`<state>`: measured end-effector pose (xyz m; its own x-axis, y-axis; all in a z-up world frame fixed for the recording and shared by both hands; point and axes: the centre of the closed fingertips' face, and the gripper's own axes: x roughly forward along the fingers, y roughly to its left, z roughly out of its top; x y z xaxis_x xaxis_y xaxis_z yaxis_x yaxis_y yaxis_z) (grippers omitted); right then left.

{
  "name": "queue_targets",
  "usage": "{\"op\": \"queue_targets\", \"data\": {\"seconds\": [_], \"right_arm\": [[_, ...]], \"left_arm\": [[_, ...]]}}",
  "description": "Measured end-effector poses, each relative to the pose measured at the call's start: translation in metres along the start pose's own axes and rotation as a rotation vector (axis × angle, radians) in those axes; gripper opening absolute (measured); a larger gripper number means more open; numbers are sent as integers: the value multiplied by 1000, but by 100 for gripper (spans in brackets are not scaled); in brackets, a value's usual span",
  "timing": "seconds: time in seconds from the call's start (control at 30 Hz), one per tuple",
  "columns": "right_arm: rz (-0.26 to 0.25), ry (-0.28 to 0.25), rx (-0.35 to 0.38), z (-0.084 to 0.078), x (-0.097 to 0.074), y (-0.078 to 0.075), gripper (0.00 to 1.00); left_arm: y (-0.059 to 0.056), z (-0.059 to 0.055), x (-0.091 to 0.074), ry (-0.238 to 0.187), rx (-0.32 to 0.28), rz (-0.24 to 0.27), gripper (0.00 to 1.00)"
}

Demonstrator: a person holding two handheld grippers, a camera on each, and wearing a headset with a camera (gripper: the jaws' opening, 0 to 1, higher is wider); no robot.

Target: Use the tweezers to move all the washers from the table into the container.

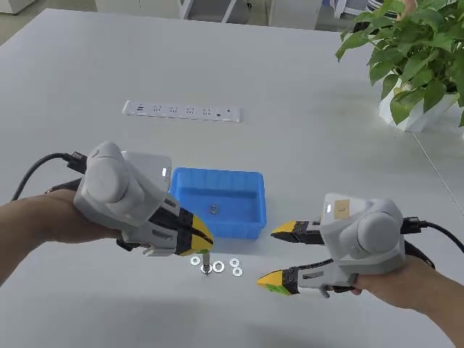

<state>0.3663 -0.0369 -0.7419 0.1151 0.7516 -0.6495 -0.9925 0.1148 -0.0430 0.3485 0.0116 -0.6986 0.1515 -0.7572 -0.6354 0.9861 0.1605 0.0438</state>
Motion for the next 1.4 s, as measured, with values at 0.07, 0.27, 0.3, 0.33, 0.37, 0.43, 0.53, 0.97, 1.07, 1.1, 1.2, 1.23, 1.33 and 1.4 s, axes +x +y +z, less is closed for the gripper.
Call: {"op": "queue_targets", "data": {"seconds": [0.07,0.27,0.3,0.33,0.37,0.43,0.53,0.97,1.07,1.1,1.2,1.23,1.33,1.4], "right_arm": [[17,-9,-16,4,6,3,44],[67,-23,-59,14,28,9,38],[77,-22,-66,15,31,11,37],[88,-20,-73,16,34,13,36],[97,-20,-79,17,37,14,36],[112,-21,-91,19,42,17,34],[129,-18,-102,20,51,20,32],[171,-12,-145,27,75,26,21],[180,-21,-151,32,78,28,18],[178,-21,-151,32,78,28,17],[176,-29,-144,34,79,27,15],[174,-31,-142,35,80,27,13],[175,-26,-146,34,81,28,11],[175,-22,-151,34,82,28,10]], "left_arm": [[0,0,0,2,2,-5,5],[-1,0,1,7,8,-21,5],[-1,0,1,8,7,-21,5],[-1,0,1,10,7,-23,5],[-1,-1,1,11,7,-25,5],[-1,-1,0,12,4,-31,5],[1,-4,0,14,2,-36,5],[3,-9,0,18,-6,-52,5],[4,-10,0,20,-11,-54,5],[4,-10,0,21,-11,-56,5],[5,-10,1,21,-14,-57,5],[5,-10,2,21,-16,-59,6],[4,-11,3,24,-20,-63,6],[4,-11,4,26,-21,-63,6]]}}
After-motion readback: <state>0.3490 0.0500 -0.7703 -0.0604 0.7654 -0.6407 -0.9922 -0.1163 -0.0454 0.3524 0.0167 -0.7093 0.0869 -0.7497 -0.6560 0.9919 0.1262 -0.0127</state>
